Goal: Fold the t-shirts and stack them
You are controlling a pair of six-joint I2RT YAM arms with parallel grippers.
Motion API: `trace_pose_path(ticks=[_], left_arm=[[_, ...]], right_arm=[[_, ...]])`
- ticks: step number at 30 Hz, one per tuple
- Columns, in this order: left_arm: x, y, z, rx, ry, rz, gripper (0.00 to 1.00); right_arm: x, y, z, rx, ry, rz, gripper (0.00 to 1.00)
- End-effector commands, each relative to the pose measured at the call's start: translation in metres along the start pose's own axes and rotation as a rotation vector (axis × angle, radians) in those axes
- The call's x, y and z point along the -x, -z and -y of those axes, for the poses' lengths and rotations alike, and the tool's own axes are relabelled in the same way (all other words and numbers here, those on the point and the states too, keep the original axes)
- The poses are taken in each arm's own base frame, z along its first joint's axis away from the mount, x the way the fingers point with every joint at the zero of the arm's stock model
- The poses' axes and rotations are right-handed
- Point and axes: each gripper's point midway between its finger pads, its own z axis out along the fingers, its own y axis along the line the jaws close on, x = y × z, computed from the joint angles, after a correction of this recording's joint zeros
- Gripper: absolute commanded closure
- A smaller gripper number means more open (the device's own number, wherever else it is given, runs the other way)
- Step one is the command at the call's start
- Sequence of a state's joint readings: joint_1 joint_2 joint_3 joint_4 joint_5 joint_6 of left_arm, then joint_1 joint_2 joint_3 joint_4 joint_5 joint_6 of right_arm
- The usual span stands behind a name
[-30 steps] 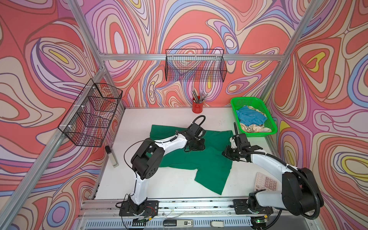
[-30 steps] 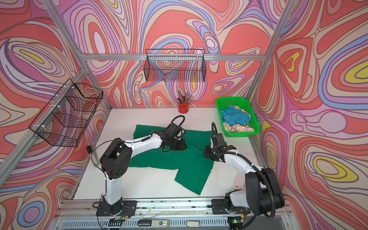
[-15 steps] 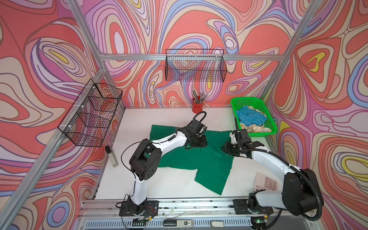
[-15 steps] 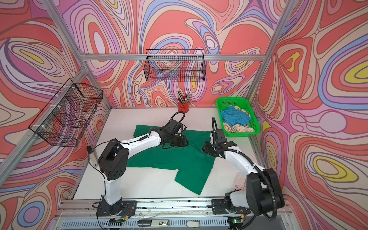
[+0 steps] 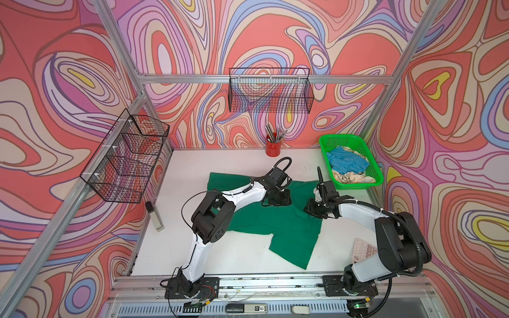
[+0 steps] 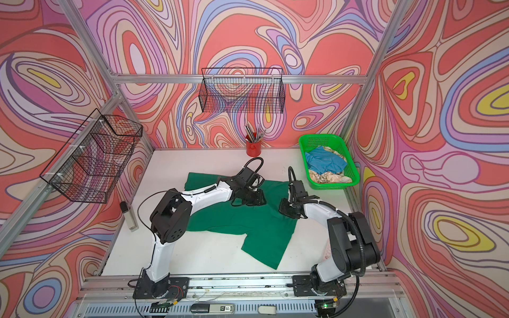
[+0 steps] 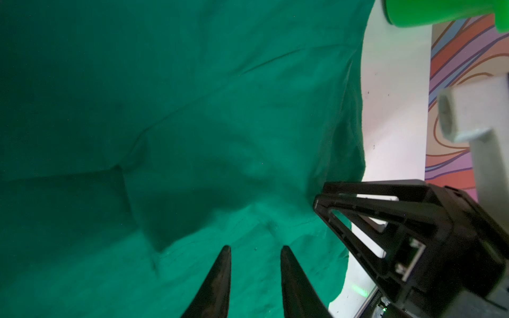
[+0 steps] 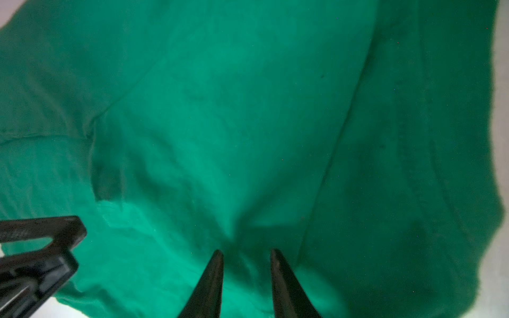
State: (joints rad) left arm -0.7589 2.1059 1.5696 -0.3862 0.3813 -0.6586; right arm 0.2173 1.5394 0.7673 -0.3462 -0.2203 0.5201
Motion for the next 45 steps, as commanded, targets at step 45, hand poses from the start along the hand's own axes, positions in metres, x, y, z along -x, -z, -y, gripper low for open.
trace_pose_path(ticks=[45], left_arm=[[-0.005, -0.008, -0.002, 0.034, -0.072, -0.038, 0.68]], right_arm=[[-0.009, -0.002, -0.017, 0.095, 0.014, -0.039, 0.77]])
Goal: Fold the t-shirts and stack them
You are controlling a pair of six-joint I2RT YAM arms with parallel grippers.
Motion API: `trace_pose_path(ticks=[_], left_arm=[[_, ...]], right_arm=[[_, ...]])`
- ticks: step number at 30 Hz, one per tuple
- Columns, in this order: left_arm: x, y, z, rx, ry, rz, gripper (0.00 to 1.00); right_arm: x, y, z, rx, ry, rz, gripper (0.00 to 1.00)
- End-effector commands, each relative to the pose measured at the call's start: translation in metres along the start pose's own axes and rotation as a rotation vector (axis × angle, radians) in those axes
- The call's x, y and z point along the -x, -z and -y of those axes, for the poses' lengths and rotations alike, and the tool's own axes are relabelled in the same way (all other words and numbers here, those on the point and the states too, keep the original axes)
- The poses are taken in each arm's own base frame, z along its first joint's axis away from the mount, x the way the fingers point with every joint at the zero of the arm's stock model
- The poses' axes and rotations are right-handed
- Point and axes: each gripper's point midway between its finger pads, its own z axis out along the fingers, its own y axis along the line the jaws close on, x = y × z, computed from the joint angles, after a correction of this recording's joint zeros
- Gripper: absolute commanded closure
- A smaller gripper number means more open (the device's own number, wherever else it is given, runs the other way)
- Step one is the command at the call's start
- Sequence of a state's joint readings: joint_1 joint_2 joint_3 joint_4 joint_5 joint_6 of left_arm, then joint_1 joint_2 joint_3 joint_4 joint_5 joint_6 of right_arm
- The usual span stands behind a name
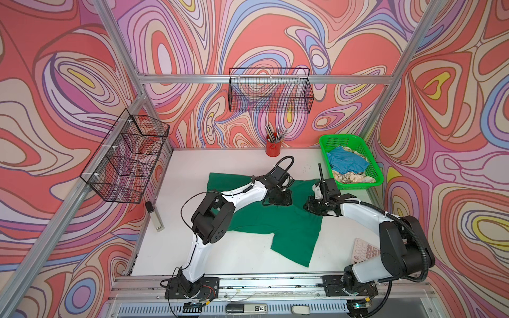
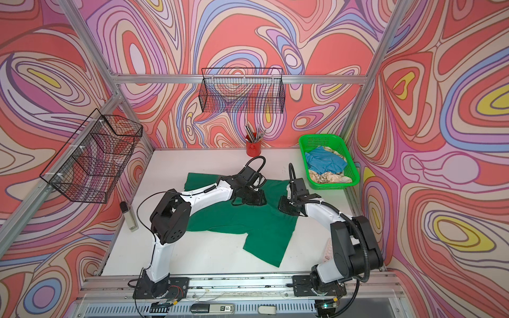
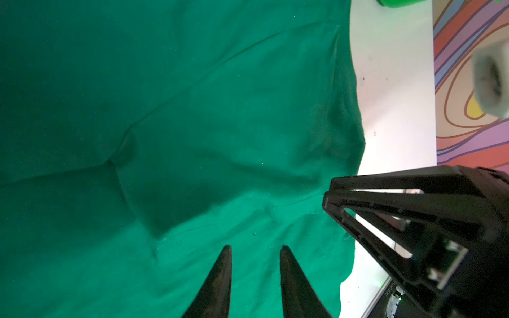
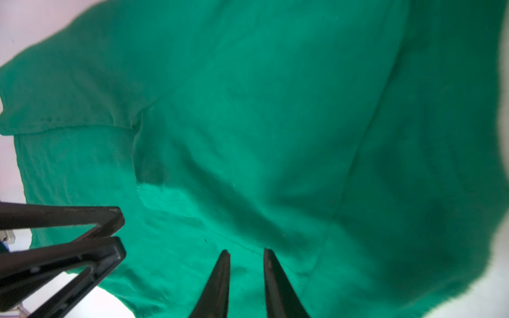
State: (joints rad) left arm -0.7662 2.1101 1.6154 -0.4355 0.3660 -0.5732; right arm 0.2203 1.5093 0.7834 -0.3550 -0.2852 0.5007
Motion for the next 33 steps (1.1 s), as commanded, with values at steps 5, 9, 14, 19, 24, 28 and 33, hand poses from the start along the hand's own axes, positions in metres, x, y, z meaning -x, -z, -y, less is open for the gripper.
trace_pose_path(ticks=[5, 9, 14, 19, 24, 28, 33], left_arm=[[-0.021, -0.027, -0.026, 0.075, 0.012, -0.086, 0.68], [-0.030, -0.032, -0.046, 0.147, 0.013, -0.115, 0.69], [-0.039, -0.030, -0.062, 0.184, 0.018, -0.145, 0.70], [-0.049, -0.025, -0.072, 0.201, 0.022, -0.165, 0.71], [-0.054, -0.023, -0.070, 0.183, 0.035, -0.168, 0.71], [-0.040, -0.012, -0.047, 0.099, 0.043, -0.120, 0.63], [-0.007, 0.020, -0.003, -0.024, 0.020, -0.008, 0.51]], right_arm=[[-0.023, -0.020, 0.019, -0.037, -0.018, -0.062, 0.78], [-0.030, -0.021, 0.036, -0.115, 0.001, -0.079, 0.78], [-0.036, -0.021, 0.049, -0.178, 0.029, -0.097, 0.78], [-0.038, -0.020, 0.057, -0.216, 0.051, -0.108, 0.78], [-0.037, -0.018, 0.056, -0.219, 0.065, -0.109, 0.78], [-0.016, -0.001, 0.033, -0.160, 0.070, -0.048, 0.75], [0.025, 0.016, 0.008, -0.147, 0.108, 0.039, 0.71]])
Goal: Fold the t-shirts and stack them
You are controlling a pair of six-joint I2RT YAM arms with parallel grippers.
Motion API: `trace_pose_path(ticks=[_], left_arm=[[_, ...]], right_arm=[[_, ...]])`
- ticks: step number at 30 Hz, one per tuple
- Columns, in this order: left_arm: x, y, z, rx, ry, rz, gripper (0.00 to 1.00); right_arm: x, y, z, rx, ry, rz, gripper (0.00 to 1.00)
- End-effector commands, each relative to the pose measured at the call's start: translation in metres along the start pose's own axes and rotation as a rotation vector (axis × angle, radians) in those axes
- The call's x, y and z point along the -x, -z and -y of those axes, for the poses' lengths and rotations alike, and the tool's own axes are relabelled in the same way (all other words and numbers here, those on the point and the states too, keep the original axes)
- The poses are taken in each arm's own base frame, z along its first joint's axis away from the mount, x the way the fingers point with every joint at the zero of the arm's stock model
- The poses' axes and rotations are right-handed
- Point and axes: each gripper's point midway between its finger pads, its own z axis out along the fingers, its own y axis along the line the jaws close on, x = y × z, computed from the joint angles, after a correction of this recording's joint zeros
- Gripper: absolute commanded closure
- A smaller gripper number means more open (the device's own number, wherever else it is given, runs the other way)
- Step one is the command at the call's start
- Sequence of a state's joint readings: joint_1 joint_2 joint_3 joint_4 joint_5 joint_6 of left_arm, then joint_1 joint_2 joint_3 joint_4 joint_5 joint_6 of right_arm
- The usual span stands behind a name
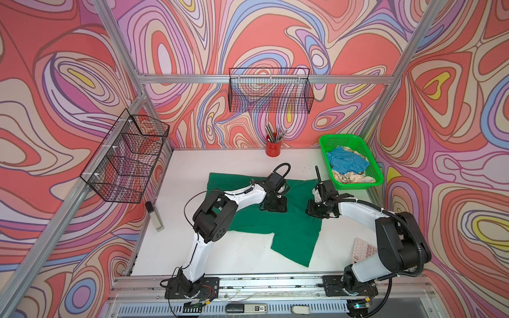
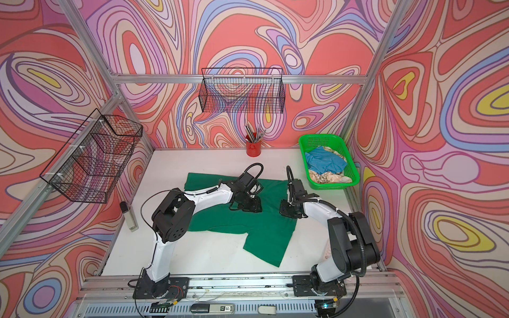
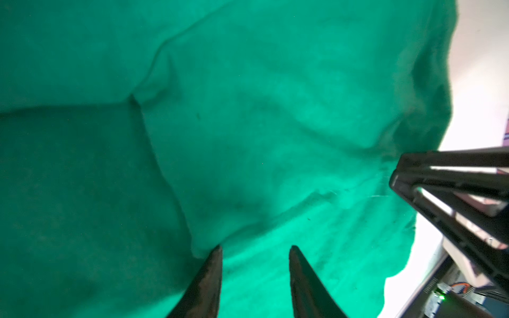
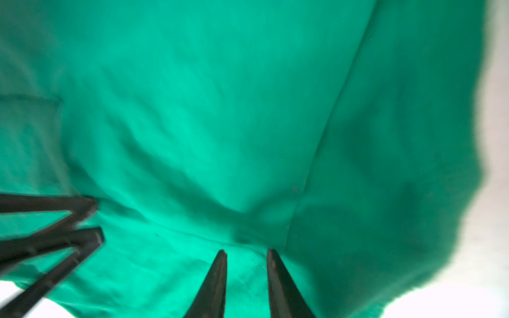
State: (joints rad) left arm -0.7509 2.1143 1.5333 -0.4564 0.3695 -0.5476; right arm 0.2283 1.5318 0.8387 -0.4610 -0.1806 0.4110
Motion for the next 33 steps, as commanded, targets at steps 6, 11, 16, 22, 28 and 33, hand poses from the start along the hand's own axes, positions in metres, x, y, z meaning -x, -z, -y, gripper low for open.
trace_pose_path(ticks=[6, 11, 16, 22, 28, 33], left_arm=[[0.039, 0.066, 0.029, -0.113, 0.002, 0.155, 0.49], [0.049, 0.080, -0.038, -0.039, 0.115, 0.187, 0.49], [0.047, 0.100, -0.103, 0.043, 0.204, 0.215, 0.49], [0.036, 0.123, -0.146, 0.085, 0.290, 0.252, 0.49], [0.017, 0.132, -0.155, 0.104, 0.317, 0.256, 0.49], [-0.002, 0.145, -0.158, 0.133, 0.340, 0.259, 0.49]], right_arm=[[0.051, -0.015, -0.003, -0.058, 0.041, 0.074, 0.71], [0.070, -0.043, 0.004, -0.103, 0.031, 0.085, 0.71], [0.077, -0.065, 0.021, -0.163, 0.042, 0.063, 0.71], [0.091, -0.082, 0.025, -0.177, 0.066, 0.050, 0.71], [0.112, -0.090, 0.020, -0.186, 0.109, 0.051, 0.71], [0.133, -0.066, 0.001, -0.137, 0.112, 0.097, 0.68]])
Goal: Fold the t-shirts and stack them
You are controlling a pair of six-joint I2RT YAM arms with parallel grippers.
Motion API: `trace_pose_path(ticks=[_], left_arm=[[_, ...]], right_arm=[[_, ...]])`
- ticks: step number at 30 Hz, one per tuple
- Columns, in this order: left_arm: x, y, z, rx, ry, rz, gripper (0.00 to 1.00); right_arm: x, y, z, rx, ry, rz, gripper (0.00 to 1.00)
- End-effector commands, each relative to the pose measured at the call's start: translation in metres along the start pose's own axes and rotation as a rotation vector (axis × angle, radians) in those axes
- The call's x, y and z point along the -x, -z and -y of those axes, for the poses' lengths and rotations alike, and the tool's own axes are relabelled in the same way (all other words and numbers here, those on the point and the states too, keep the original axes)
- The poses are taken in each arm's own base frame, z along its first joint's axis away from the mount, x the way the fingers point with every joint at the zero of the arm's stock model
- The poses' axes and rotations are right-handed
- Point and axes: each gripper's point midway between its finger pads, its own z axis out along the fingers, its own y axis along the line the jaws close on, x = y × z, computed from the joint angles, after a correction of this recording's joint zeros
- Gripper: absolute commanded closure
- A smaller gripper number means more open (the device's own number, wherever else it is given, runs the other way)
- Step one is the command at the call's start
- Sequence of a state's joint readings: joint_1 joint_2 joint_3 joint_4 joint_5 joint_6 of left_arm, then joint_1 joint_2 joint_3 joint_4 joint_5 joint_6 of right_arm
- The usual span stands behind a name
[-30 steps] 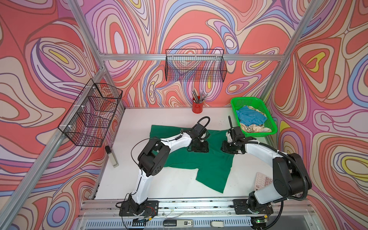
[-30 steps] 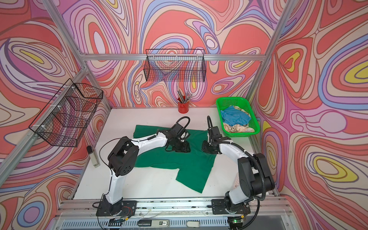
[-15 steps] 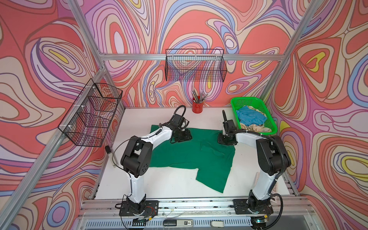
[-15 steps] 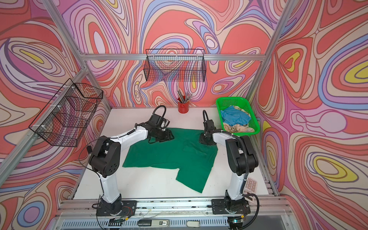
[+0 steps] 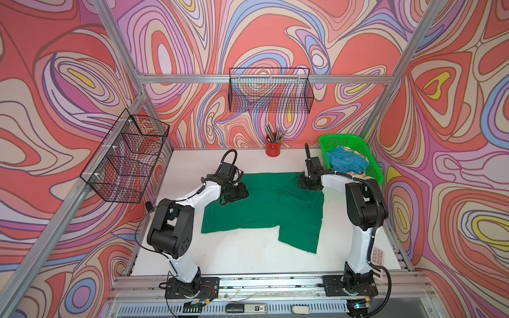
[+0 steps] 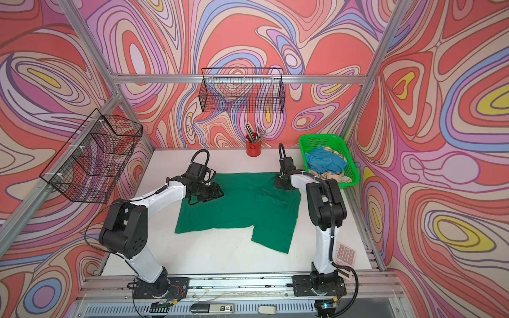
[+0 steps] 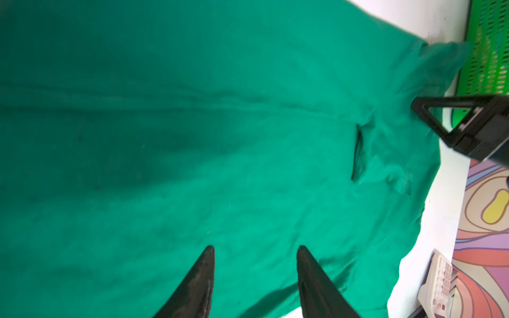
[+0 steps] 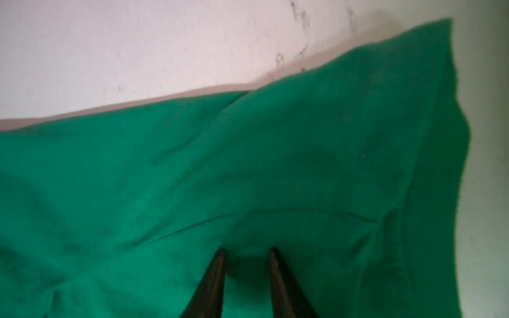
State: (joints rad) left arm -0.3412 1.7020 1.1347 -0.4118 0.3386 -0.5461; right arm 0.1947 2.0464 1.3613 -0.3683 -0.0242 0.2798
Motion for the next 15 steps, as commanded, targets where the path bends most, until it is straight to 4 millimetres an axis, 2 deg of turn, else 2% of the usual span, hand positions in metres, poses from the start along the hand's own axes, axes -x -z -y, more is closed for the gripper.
trace_pose_path(ticks=[1, 3, 6, 8, 10, 15], left_arm=[[-0.010, 0.018, -0.012, 0.053, 0.012, 0.008, 0.48], [-0.021, 0.029, -0.022, 0.086, 0.027, 0.005, 0.47], [-0.042, 0.042, -0.042, 0.139, 0.085, -0.013, 0.43], [-0.057, 0.051, -0.055, 0.174, 0.125, -0.019, 0.41], [-0.073, 0.059, -0.070, 0.214, 0.168, -0.021, 0.38], [-0.104, 0.075, -0.100, 0.250, 0.288, -0.025, 0.33]], right_arm=[[-0.006, 0.021, 0.001, 0.007, -0.001, -0.041, 0.65], [-0.002, 0.049, -0.004, 0.033, -0.014, -0.019, 0.60], [-0.018, 0.089, -0.008, 0.072, -0.035, -0.028, 0.51], [-0.046, 0.109, -0.007, 0.098, -0.064, -0.065, 0.48], [-0.082, 0.128, -0.003, 0.124, -0.117, -0.110, 0.46], [-0.179, 0.159, 0.009, 0.142, -0.275, -0.221, 0.46]])
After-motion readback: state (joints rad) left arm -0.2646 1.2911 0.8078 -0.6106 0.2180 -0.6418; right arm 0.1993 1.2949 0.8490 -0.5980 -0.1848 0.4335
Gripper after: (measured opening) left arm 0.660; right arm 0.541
